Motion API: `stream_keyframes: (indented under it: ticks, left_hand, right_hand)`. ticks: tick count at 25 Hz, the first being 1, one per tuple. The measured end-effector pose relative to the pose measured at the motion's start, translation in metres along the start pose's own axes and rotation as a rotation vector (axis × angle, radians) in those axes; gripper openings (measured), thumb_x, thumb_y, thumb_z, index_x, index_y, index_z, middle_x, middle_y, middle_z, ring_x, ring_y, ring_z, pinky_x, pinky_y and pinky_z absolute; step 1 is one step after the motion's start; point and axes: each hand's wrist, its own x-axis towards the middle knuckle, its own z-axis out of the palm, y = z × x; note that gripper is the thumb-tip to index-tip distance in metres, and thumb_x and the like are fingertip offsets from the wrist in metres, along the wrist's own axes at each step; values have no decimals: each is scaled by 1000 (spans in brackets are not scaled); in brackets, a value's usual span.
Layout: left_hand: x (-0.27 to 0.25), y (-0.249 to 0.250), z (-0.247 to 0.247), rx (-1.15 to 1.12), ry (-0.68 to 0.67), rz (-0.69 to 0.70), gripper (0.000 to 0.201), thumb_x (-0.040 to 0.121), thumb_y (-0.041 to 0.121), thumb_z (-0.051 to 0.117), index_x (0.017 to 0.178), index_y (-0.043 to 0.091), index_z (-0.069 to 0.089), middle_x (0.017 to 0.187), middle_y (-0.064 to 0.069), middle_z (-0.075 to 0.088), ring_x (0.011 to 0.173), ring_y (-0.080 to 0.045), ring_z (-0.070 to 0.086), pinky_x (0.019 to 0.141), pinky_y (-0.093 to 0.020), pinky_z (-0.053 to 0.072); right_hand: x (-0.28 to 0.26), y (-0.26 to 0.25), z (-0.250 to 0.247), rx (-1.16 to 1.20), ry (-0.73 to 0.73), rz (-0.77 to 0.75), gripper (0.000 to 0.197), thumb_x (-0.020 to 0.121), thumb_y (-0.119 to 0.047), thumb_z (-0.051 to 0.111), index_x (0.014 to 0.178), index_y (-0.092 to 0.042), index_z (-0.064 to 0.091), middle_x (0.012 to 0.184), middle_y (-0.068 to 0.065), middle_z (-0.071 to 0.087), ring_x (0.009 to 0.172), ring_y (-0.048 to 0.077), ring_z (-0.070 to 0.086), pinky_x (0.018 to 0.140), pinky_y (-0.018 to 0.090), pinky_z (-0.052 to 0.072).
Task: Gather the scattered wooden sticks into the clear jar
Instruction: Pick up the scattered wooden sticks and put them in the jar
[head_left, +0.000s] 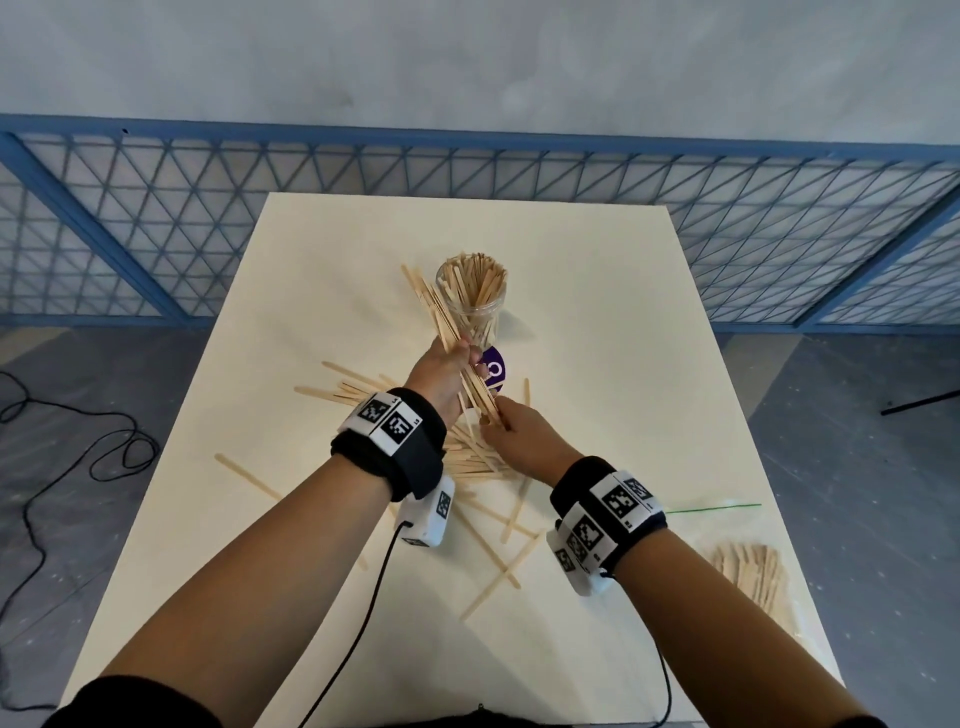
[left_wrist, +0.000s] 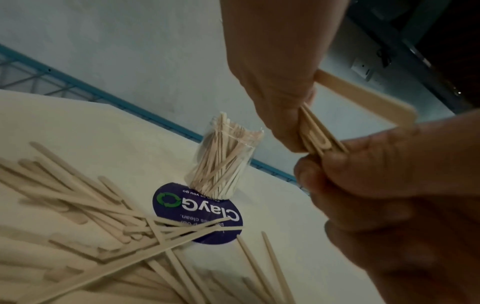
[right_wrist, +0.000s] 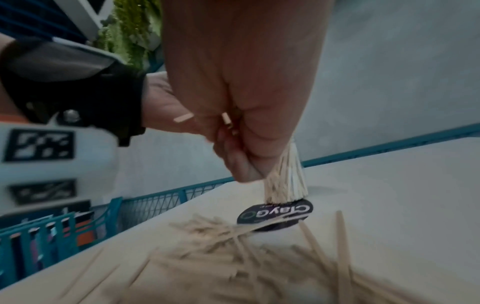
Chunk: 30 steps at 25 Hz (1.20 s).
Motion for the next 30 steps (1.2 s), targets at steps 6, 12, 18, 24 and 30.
stream_keyframes:
  ticks: [6, 12, 18, 24, 30]
  left_hand:
    - [20, 26, 14, 489, -174, 251, 23, 101, 28, 30, 100, 22, 52, 65, 4, 41, 44, -2, 38, 43, -19, 32]
    - [51, 55, 26, 789, -222, 473, 36, 102, 28, 20, 77, 31, 46, 64, 5, 40, 49, 0, 40, 47, -10, 32]
    - [91, 73, 36, 892, -264, 643, 22, 91, 37, 24, 89, 28, 45, 61, 8, 42, 51, 0, 42, 55, -22, 34]
    - [125, 63, 43, 828, -138, 607, 41, 88, 35, 28, 116, 12, 46, 93, -24, 60, 84, -35, 57, 83, -47, 47]
    - [144, 29, 38, 983, 75, 494, 32, 90, 29, 32, 103, 5, 50, 91, -22, 64, 90, -37, 59, 88, -50, 45]
  right_hand:
    - [43, -62, -72, 147, 455, -369, 49, 91, -12, 50, 137, -10, 34, 117, 3, 47, 90, 17, 56, 74, 25, 49]
    - [95, -97, -116, 289, 591, -429, 39, 97, -9, 37, 135, -5, 34, 103, 1, 54, 77, 24, 57, 77, 41, 51]
    - [123, -113, -137, 386, 653, -520, 28, 96, -5, 35, 122, -13, 43, 84, -12, 53, 69, 15, 53, 68, 37, 50]
    - [152, -116, -139, 317, 608, -558, 32, 92, 3, 36, 94, -27, 45, 81, -12, 54, 76, 9, 55, 77, 35, 51]
    - [174, -73, -107, 313, 532, -389, 27, 91, 5, 37, 81, -16, 51, 75, -3, 57, 66, 4, 51, 64, 13, 42]
